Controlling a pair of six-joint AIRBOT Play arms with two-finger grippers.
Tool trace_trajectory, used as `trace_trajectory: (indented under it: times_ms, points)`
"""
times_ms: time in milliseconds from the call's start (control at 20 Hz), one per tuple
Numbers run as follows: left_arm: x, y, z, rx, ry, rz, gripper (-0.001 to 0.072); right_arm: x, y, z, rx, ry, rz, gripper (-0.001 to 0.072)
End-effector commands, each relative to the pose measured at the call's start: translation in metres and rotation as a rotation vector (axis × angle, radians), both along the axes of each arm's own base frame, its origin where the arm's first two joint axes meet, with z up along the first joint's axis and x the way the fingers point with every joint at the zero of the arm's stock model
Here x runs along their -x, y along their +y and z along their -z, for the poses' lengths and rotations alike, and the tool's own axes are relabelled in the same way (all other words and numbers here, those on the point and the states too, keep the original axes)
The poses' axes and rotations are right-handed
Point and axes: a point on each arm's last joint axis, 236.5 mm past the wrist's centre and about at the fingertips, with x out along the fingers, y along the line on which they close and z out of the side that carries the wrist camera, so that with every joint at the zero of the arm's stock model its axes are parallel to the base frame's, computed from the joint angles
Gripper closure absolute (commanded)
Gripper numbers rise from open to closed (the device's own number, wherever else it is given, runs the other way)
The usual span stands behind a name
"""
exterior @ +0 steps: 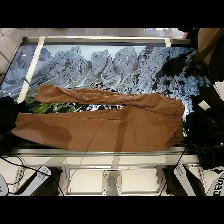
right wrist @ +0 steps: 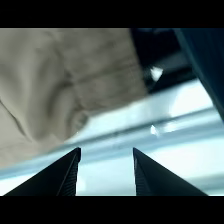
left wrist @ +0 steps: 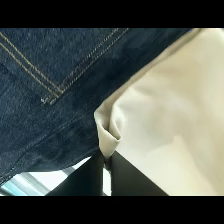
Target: Fold the clothes and pants, and hang the long-sleeved shirts on hangers.
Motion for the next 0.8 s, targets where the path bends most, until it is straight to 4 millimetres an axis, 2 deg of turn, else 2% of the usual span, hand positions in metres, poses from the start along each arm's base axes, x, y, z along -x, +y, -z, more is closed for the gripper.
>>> trace_trajectory:
  times_ms: [0,50,100,200,250,300,350,400,500,600,650,750]
  points:
    - [0.0,0.003,0.0,-0.018,-0.003,-0.002,0.0627,0.012,-0.006,-0.012,0.013,0.072,0.036,0.0333]
    - [-0.007,0.007,-0.012,-0.029,-0.036,-0.008,0.0304,-0.001,-0.014,-0.03,0.029,0.032,0.038,0.0333]
    - [-0.018,0.011,-0.032,-0.047,-0.09,-0.015,0.0045,-0.018,-0.022,-0.051,0.051,-0.03,0.043,0.0333]
    - [-0.06,0.014,-0.096,-0.053,-0.309,-0.034,0.0016,-0.074,-0.041,-0.107,0.104,-0.256,0.095,0.0333]
    - [-0.086,0.006,-0.126,-0.046,-0.408,0.02,0.0018,-0.112,-0.049,-0.142,0.121,-0.431,0.143,0.0334]
    - [-0.111,-0.004,-0.146,-0.033,-0.458,0.094,0.0025,-0.146,-0.056,-0.176,0.134,-0.599,0.19,0.0334]
    - [-0.135,-0.018,-0.151,0.009,-0.446,0.156,0.0035,-0.173,-0.063,-0.203,0.161,-0.726,0.218,0.0334]
    - [-0.159,-0.038,-0.143,0.084,-0.394,0.225,0.0035,-0.187,-0.065,-0.214,0.185,-0.774,0.213,0.0334]
    - [-0.206,-0.067,-0.119,0.229,-0.307,0.276,0.0035,-0.208,-0.05,-0.206,0.138,-0.757,0.165,0.0333]
    - [-0.254,-0.09,-0.092,0.322,-0.259,0.282,0.0034,-0.221,-0.027,-0.181,0.061,-0.687,0.097,0.0332]
    - [-0.273,-0.103,-0.076,0.358,-0.227,0.288,0.0035,-0.226,-0.019,-0.167,0.035,-0.652,0.07,0.0332]
    - [-0.293,-0.116,-0.04,0.357,-0.132,0.278,0.0035,-0.234,-0.006,-0.145,0.002,-0.601,0.03,0.0332]
